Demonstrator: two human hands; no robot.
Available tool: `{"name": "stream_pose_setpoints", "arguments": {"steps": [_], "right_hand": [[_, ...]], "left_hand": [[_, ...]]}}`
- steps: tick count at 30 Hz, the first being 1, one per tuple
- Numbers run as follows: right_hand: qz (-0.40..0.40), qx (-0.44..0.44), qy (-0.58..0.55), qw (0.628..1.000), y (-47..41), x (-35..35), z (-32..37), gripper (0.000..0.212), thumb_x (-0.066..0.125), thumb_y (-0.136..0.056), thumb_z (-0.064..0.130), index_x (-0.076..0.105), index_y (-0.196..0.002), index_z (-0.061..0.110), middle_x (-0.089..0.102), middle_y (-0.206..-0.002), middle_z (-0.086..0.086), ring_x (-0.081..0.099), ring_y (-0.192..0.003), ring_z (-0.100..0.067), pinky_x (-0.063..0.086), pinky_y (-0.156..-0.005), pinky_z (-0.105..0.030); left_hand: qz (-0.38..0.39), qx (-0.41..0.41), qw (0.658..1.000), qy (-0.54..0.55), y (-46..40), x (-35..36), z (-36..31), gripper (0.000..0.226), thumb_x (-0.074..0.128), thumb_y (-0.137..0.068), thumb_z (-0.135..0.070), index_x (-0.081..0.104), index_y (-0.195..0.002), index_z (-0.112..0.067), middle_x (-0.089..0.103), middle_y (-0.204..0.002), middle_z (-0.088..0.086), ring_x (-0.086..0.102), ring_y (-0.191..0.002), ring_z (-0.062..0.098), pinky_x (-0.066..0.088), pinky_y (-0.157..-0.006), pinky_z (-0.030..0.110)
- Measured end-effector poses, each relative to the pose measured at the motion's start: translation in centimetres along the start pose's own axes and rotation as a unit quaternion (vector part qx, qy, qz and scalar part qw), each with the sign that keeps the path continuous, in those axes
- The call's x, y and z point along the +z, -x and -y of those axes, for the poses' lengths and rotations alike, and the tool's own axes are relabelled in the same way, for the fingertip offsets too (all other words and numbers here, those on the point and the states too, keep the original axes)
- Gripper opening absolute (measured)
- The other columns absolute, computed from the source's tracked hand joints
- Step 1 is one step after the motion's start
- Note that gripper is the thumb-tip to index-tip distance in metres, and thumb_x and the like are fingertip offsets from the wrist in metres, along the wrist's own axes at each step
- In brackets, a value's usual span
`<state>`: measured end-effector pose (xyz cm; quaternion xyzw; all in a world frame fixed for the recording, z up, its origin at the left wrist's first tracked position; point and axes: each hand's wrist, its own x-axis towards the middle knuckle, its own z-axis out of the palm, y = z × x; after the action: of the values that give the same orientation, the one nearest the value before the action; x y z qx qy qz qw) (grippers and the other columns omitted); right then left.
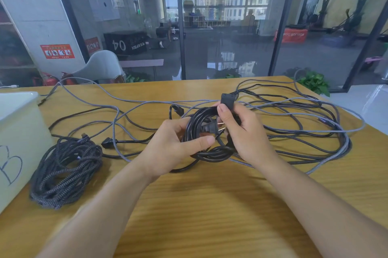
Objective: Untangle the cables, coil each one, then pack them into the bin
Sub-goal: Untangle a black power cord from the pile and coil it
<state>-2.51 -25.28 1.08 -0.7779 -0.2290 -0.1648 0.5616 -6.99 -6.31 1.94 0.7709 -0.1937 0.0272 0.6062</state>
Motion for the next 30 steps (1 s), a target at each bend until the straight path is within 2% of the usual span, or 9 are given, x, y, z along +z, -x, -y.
{"name": "stream_pose_setpoints", "arguments": {"steps": [2, 4, 8, 11, 16, 19, 22, 26, 30], "right_hand": [[0.014, 0.011, -0.02, 1.0, -0.1, 0.2, 0.0, 0.035, 0.048, -0.097, 0.058, 0.07, -0.105, 0.032, 0.069, -0.082, 0.011, 0.063, -0.073, -0.005, 0.051, -0.074, -0.035], [0.026, 0.022, -0.041, 0.999, -0.3, 0.3, -0.1, 0.04, 0.049, -0.097, 0.057, 0.07, -0.105, 0.024, 0.069, -0.081, 0.003, 0.061, -0.07, -0.009, 0.049, -0.071, -0.036], [0.041, 0.007, -0.027, 0.999, -0.4, 0.2, -0.4, 0.019, 0.053, -0.1, 0.054, 0.064, -0.09, 0.042, 0.063, -0.075, 0.007, 0.058, -0.066, -0.01, 0.045, -0.068, -0.031], [0.031, 0.0, -0.016, 0.999, -0.3, 0.1, -0.1, 0.017, 0.053, -0.101, 0.052, 0.061, -0.086, 0.046, 0.061, -0.072, 0.011, 0.058, -0.065, -0.006, 0.043, -0.067, -0.026], [0.018, -0.016, -0.024, 0.999, -0.1, 0.3, 0.4, 0.028, 0.046, -0.106, 0.05, 0.058, -0.083, 0.04, 0.06, -0.075, -0.007, 0.057, -0.067, -0.026, 0.047, -0.066, -0.041], [0.021, -0.005, -0.026, 0.999, 0.0, 0.4, 0.4, 0.039, 0.04, -0.109, 0.05, 0.053, -0.077, 0.03, 0.06, -0.074, -0.01, 0.054, -0.065, -0.027, 0.045, -0.064, -0.044], [0.031, 0.017, -0.033, 0.999, 0.0, 0.2, 0.3, 0.048, 0.036, -0.111, 0.045, 0.054, -0.078, 0.017, 0.057, -0.071, -0.008, 0.052, -0.064, -0.014, 0.044, -0.067, -0.037], [0.047, 0.039, -0.052, 0.997, 0.0, 0.2, 0.0, 0.042, 0.037, -0.112, 0.031, 0.062, -0.081, 0.019, 0.057, -0.071, 0.004, 0.055, -0.069, -0.012, 0.043, -0.07, -0.031], [0.057, 0.057, -0.029, 0.996, 0.1, 0.5, -0.3, 0.031, 0.041, -0.111, 0.024, 0.071, -0.105, 0.023, 0.062, -0.072, 0.007, 0.061, -0.067, -0.004, 0.044, -0.069, -0.03]], "left_hand": [[-0.025, -0.023, 0.999, 0.032, 0.1, 0.1, 0.0, 0.016, 0.072, -0.094, -0.004, 0.078, -0.107, -0.011, 0.078, -0.099, 0.002, 0.072, -0.093, 0.014, 0.054, -0.083, 0.023], [-0.057, -0.034, 0.997, 0.045, 0.2, 0.2, -0.4, 0.014, 0.069, -0.093, 0.002, 0.077, -0.098, -0.01, 0.076, -0.088, -0.004, 0.069, -0.084, 0.008, 0.052, -0.077, 0.017], [-0.102, -0.028, 0.994, 0.001, 0.0, 0.6, -0.3, 0.016, 0.07, -0.096, -0.006, 0.073, -0.083, -0.015, 0.062, -0.063, -0.016, 0.056, -0.061, 0.0, 0.044, -0.063, 0.011], [-0.155, -0.008, 0.982, -0.109, -0.2, 0.6, -0.1, 0.01, 0.078, -0.091, -0.018, 0.075, -0.082, -0.02, 0.062, -0.059, -0.016, 0.053, -0.056, 0.003, 0.043, -0.057, 0.015], [-0.262, 0.03, 0.932, -0.247, -0.2, 0.5, 0.3, 0.031, 0.091, -0.074, -0.039, 0.065, -0.087, -0.048, 0.069, -0.087, -0.016, 0.066, -0.081, 0.007, 0.057, -0.074, 0.034], [-0.247, 0.096, 0.919, -0.291, -0.2, 0.4, 0.8, 0.051, 0.089, -0.079, -0.035, 0.066, -0.124, -0.037, 0.064, -0.113, -0.02, 0.062, -0.102, 0.001, 0.053, -0.085, 0.024], [-0.233, 0.14, 0.912, -0.308, -0.3, 0.6, 1.1, 0.04, 0.081, -0.089, -0.03, 0.071, -0.128, -0.026, 0.067, -0.12, -0.02, 0.058, -0.113, -0.008, 0.047, -0.09, 0.012], [-0.247, 0.103, 0.934, -0.237, -0.5, 0.9, 0.8, 0.024, 0.081, -0.088, -0.031, 0.076, -0.112, -0.027, 0.07, -0.103, -0.017, 0.066, -0.096, 0.002, 0.05, -0.082, 0.015], [-0.256, 0.055, 0.948, -0.182, -0.4, 0.6, 0.3, 0.026, 0.088, -0.08, -0.038, 0.067, -0.094, -0.042, 0.071, -0.088, -0.014, 0.061, -0.069, 0.004, 0.045, -0.064, 0.013]]}}
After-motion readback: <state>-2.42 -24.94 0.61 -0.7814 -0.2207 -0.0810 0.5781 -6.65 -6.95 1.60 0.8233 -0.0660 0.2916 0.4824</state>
